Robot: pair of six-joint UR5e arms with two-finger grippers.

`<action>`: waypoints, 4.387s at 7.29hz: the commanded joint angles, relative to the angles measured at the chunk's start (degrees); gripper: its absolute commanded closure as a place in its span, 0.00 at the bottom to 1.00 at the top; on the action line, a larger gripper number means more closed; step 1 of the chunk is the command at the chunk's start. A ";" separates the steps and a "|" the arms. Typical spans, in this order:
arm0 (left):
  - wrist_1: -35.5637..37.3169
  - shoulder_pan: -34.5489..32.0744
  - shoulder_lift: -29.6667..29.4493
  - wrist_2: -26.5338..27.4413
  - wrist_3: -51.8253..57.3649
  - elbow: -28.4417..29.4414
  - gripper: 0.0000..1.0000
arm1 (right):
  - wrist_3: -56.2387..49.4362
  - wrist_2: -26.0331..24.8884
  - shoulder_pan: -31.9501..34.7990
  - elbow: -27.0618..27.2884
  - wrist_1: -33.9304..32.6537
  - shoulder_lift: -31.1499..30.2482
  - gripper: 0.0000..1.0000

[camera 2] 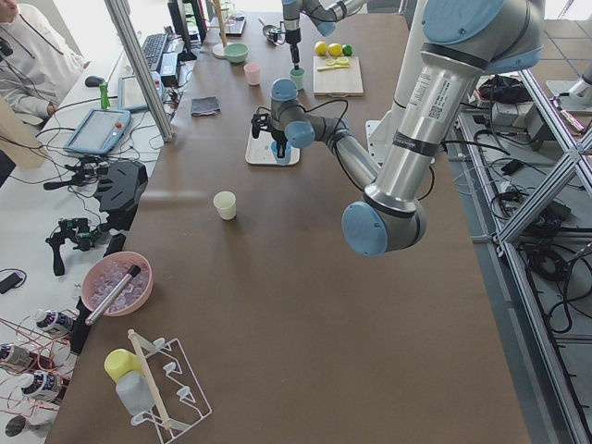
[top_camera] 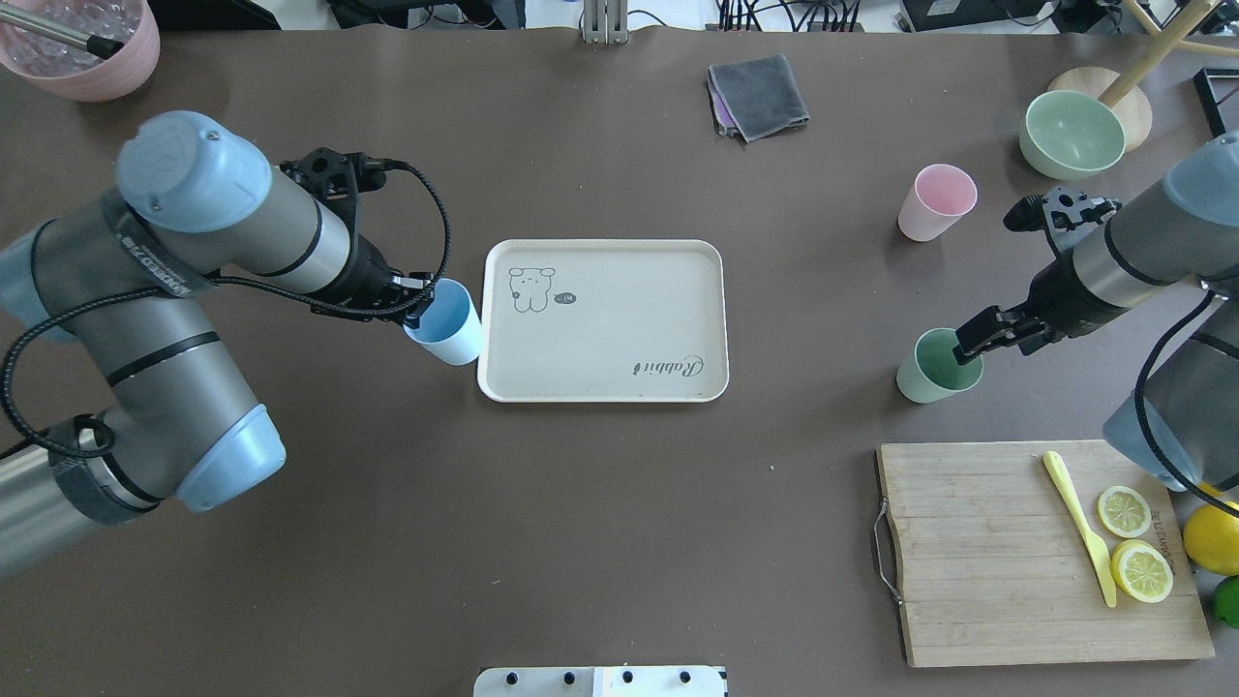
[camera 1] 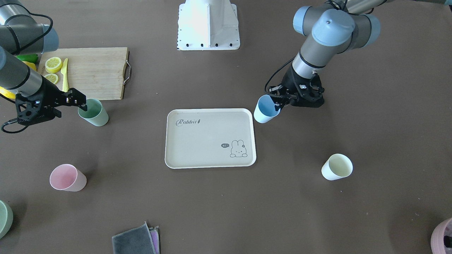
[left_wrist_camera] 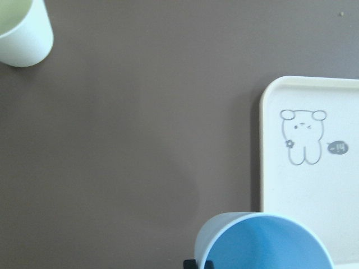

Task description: Place all cups on tray

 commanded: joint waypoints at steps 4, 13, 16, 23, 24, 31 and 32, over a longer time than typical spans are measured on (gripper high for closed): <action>0.78 7.32 -7.08 6.84 -4.70 5.26 1.00 | -0.06 -0.06 -2.01 -0.41 0.03 0.07 1.00; 0.42 2.52 -7.45 6.09 -3.74 5.82 0.01 | 10.25 0.47 -2.35 -0.24 -13.14 20.41 1.00; 5.25 -6.71 1.66 -1.82 11.95 -4.19 0.01 | 20.56 -3.63 -9.37 -8.38 -12.54 31.94 1.00; -12.19 -20.71 -3.75 -6.24 22.89 28.88 0.02 | 21.65 -1.16 -5.39 -8.68 -12.97 32.33 0.00; -12.40 -20.88 -3.14 -7.99 23.59 28.83 0.02 | 19.73 2.28 -1.61 -8.68 -13.15 31.80 0.00; -13.91 -18.69 0.48 -8.53 23.07 26.63 1.00 | -7.69 3.73 14.85 -18.57 -14.30 24.41 0.00; -10.77 -18.17 -2.67 -10.53 22.03 25.85 1.00 | -9.45 2.07 15.04 -21.74 -13.86 24.50 0.00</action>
